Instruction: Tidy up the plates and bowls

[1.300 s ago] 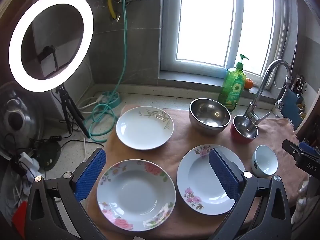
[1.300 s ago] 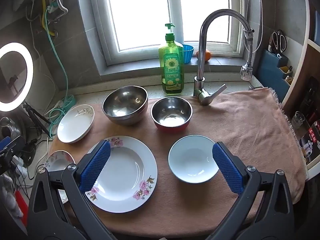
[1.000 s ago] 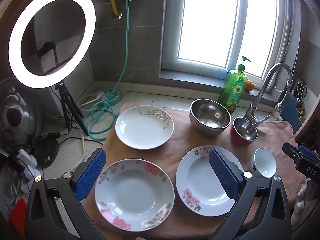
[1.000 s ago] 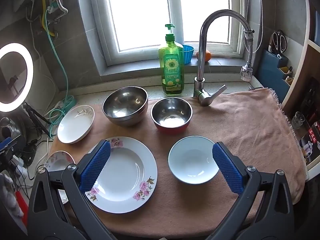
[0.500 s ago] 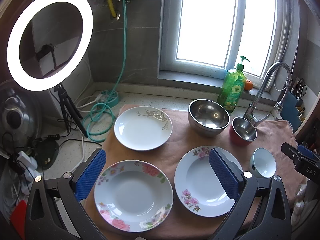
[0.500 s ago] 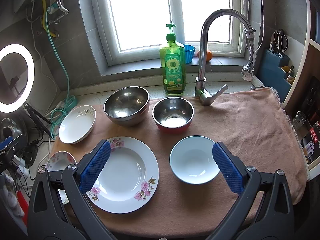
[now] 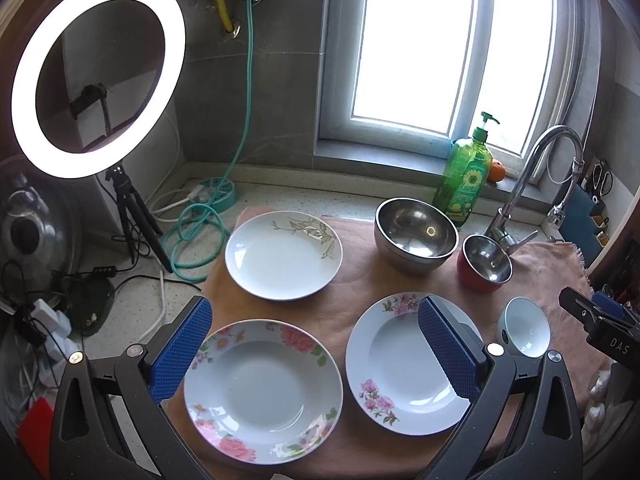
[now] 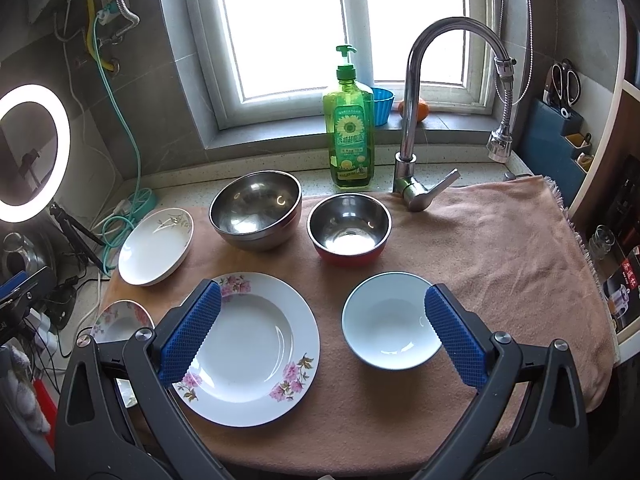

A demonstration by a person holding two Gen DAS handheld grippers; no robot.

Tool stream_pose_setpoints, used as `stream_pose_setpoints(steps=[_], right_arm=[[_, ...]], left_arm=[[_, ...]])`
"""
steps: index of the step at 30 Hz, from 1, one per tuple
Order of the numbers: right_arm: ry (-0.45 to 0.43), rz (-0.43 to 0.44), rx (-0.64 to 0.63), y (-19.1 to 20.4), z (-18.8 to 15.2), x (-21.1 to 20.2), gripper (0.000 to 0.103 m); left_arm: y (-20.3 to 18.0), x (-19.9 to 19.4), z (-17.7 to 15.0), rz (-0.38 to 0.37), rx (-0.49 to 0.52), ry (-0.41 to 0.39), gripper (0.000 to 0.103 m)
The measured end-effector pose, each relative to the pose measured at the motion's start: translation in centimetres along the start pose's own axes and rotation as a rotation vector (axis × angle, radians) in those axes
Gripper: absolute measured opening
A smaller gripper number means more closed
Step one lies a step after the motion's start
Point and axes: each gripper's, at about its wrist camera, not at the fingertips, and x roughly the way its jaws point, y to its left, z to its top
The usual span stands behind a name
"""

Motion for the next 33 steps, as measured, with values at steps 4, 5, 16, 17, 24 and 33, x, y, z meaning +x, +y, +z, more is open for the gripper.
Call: stream_pose_setpoints(steps=[4,5,16,17,24,33], right_arm=[[0.004,0.003,0.006,-0.04,-0.03,0.01,0.103],[0.006,0.004,0.007,-0.09,-0.02,0.03,0.103],[0.018,0.004,0.005,-0.13,-0.18,0.31,0.103],[0.019,0.004,0.004,-0.13,-0.19,0.29,0.103],[0.016,0.002,0.005,-0.16,-0.19,0.27,0.103],[0.022,0.003,0.005,-0.17,-0.2,0.26,0.103]], left_arm=[[0.01,0.07,0.1,0.0,-0.003,0.001,0.102],[-0.02,0.09,0.09,0.001,-0.002,0.001,0.102],[-0.1,0.31,0.06,-0.004,0.002,0.005,0.102],[-0.15,0.34,0.05,-0.003,0.002,0.004,0.102],[-0.17,0.35,0.02,-0.006,0.003,0.005,0.102],[-0.26,0.31,-0.04,-0.006,0.004,0.004,0.102]])
